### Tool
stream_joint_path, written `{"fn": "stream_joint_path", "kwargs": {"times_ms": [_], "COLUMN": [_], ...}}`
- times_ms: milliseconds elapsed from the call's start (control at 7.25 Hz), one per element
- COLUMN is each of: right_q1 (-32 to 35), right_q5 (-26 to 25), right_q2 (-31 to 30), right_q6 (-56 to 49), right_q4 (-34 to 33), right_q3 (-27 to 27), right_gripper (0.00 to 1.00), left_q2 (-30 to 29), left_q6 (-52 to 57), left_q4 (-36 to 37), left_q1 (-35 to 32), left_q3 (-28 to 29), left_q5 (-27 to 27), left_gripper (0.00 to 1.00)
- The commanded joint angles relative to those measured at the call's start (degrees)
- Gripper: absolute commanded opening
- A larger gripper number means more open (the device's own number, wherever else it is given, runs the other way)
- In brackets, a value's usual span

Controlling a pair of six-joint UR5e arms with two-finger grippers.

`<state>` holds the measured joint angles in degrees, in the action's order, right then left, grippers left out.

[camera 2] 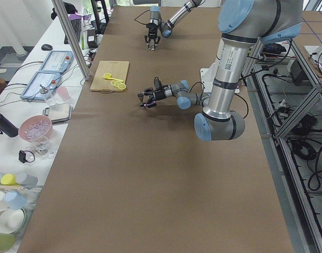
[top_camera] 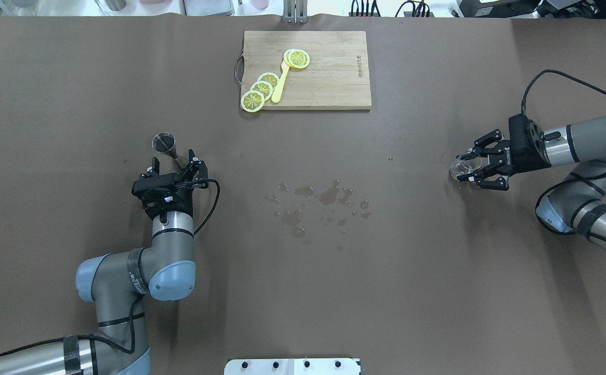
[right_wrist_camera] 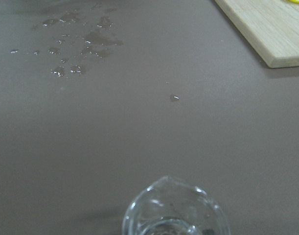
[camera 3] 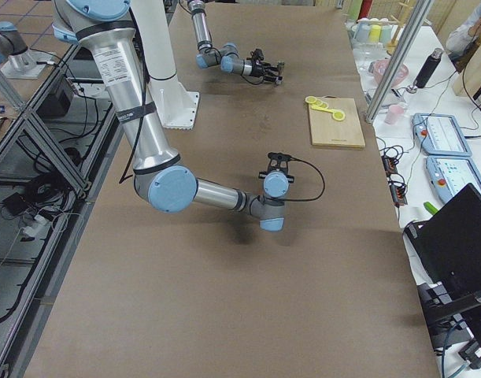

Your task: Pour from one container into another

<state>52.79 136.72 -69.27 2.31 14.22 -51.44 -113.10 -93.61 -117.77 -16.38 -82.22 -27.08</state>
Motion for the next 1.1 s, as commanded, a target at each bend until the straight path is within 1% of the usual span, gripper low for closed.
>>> {"fn": "stream_joint_path", "kwargs": {"times_ms": [0, 138, 276, 414, 552, 690, 828, 966], "right_q1": [0.8, 1.4, 1.7, 1.9, 2.2, 2.9, 5.0, 6.5], "right_q5": [0.1, 0.0, 0.0, -2.3, -2.2, -2.0, -2.2, -1.4], "right_q2": [-0.6, -0.7, -1.6, -2.9, -2.7, -2.0, -1.9, -1.9], "right_q6": [3.7, 5.3, 6.5, 6.5, 6.7, 7.5, 6.8, 6.7], "right_q4": [-0.4, -0.7, -3.6, -6.0, -7.2, -8.1, -9.4, -13.8], "right_q3": [-2.4, -4.1, -7.0, -10.9, -11.9, -12.4, -14.9, -18.3], "right_gripper": [0.00, 0.00, 0.00, 0.00, 0.00, 0.00, 0.00, 0.00], "left_q2": [0.4, 0.4, 0.4, 0.3, 0.3, 0.4, 0.4, 0.3], "left_q6": [-0.5, -0.3, -0.3, -0.2, -0.1, 0.0, 0.1, 0.2], "left_q4": [-0.3, -1.0, -1.1, -1.1, -1.0, -0.6, -0.6, -0.4], "left_q1": [0.1, 0.1, -0.2, -0.6, -0.6, -0.6, -0.7, -0.7], "left_q3": [-0.2, -0.4, -0.4, -0.4, -0.4, -0.4, -0.3, -0.1], "left_q5": [0.0, 0.0, 0.0, 0.0, 0.0, 0.0, 0.1, 0.2], "left_gripper": [0.79, 0.79, 0.79, 0.79, 0.77, 0.71, 0.66, 0.58]}}
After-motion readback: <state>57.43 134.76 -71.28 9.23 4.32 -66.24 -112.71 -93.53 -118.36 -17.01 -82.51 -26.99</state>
